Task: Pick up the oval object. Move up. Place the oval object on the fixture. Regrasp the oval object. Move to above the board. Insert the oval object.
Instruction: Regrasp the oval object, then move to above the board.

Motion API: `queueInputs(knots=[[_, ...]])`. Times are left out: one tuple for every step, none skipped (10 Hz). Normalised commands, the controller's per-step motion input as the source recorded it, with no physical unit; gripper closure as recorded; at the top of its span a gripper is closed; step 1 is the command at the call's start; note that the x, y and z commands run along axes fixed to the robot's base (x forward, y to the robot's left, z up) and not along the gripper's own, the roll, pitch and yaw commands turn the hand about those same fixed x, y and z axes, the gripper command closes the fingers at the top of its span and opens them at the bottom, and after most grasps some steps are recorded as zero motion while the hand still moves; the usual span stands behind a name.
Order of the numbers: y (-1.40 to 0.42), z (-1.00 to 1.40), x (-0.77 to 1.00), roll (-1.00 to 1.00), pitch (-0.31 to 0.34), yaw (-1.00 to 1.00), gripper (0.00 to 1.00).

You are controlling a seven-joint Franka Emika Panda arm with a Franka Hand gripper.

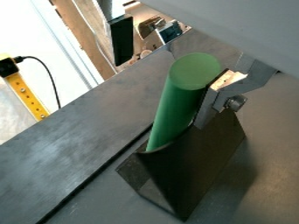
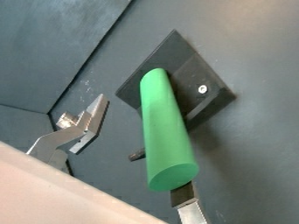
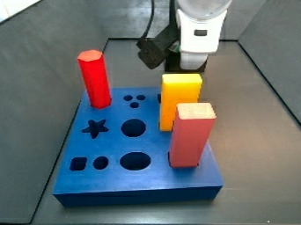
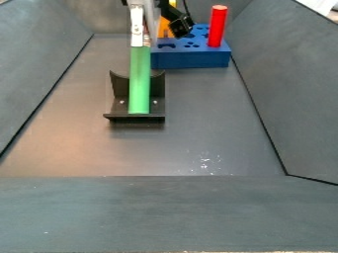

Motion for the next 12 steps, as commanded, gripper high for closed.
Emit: queueInputs(knots=[[-0.02, -0.02, 0.22, 0.09, 0.172, 0.09, 0.00], [0.00, 0.00, 0.00, 0.00, 0.000, 0.00, 1.00], [-0.06, 1.00, 0.39, -0.11, -0.224, -0.34, 1.00], [-0.06, 1.00, 0.38, -0.12, -0.211, -0.35, 1.00], [-0.05, 1.00, 0.36, -0.11, -0.124, -0.35, 1.00], [-0.04, 1.00, 0.34, -0.09, -0.020, -0.33, 1.00], [-0.04, 1.00, 0.33, -0.07, 0.055, -0.30, 1.00], [-0.04, 1.00, 0.32, -0.06, 0.127, -0.25, 1.00], [-0.03, 1.00, 0.31, -0.05, 0.217, -0.17, 1.00], [-0.03, 1.00, 0.29, -0.04, 0.270, -0.11, 1.00], [-0.03, 1.00, 0.28, -0.03, 0.295, -0.07, 1.00], [-0.04, 1.00, 0.26, -0.01, 0.329, 0.02, 1.00]])
